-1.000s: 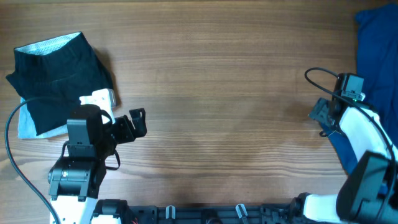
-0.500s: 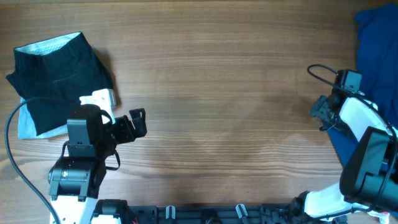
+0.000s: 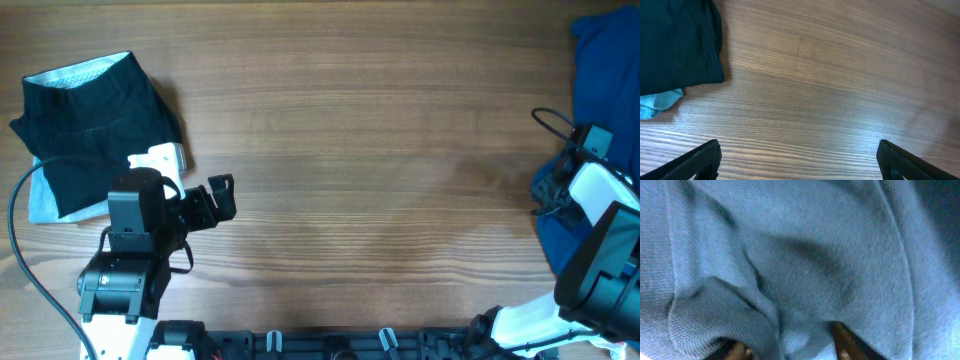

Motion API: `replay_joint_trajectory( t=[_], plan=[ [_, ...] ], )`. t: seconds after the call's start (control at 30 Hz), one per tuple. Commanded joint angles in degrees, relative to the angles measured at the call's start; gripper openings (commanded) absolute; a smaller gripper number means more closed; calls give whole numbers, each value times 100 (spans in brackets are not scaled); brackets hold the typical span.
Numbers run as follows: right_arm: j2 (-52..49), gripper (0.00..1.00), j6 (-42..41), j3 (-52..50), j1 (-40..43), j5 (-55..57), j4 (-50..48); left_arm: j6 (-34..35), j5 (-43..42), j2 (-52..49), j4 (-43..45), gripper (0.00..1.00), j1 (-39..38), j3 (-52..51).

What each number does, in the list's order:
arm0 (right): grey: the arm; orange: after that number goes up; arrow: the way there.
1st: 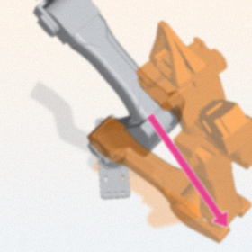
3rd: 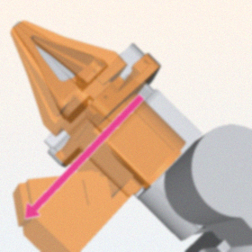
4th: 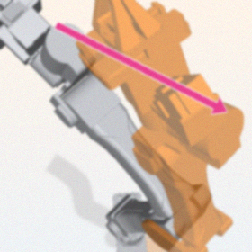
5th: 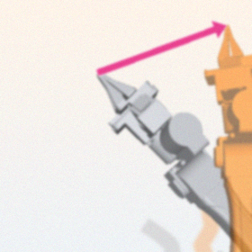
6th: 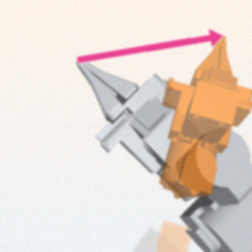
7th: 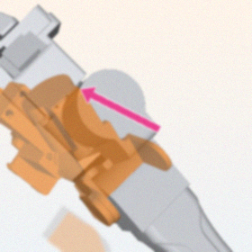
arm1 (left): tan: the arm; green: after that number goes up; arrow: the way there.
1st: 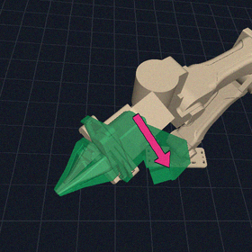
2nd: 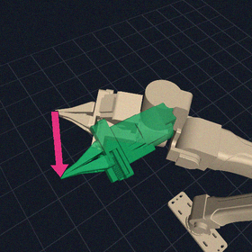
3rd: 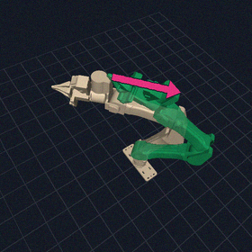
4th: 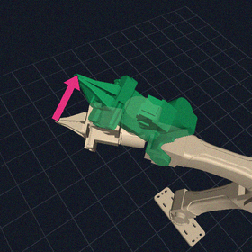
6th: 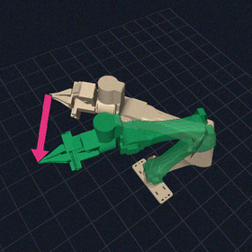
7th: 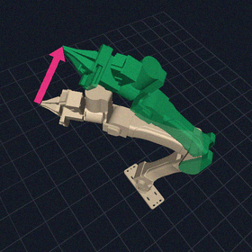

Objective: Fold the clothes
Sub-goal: 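Reach the right gripper to the teal polo shirt and grasp it, then drag the teal shirt leftward onto the open table with the right gripper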

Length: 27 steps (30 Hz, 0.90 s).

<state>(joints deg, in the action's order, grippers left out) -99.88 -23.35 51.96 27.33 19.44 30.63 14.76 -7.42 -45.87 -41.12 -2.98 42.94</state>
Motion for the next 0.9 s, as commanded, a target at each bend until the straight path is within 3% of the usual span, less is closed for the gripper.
replay_joint_trajectory(
  t=[0.0, 0.13, 0.17, 0.37, 0.63, 0.87],
  plan=[
    [-376, 32, 48, -284, 66, -133, 131, 74, -90, -7, 9, 100, 33, 105],
    [-376, 6, 94, -284, 66, -437, 39, 74, -90, -7, 9, 100, 33, 105],
    [-372, 4, 111, -282, 66, -450, 37, 72, -90, -7, 9, 100, 33, 105],
    [175, 4, 177, -9, 63, -769, 291, 72, -90, -7, 11, 100, 33, 105],
    [2065, 4, 1027, 1023, -151, -1923, 999, 72, -87, -7, 11, 100, 33, 105],
    [3563, 4, 1613, 1200, -1235, -2542, 1373, 72, -87, -7, 11, 100, 33, 105]
  ],
)
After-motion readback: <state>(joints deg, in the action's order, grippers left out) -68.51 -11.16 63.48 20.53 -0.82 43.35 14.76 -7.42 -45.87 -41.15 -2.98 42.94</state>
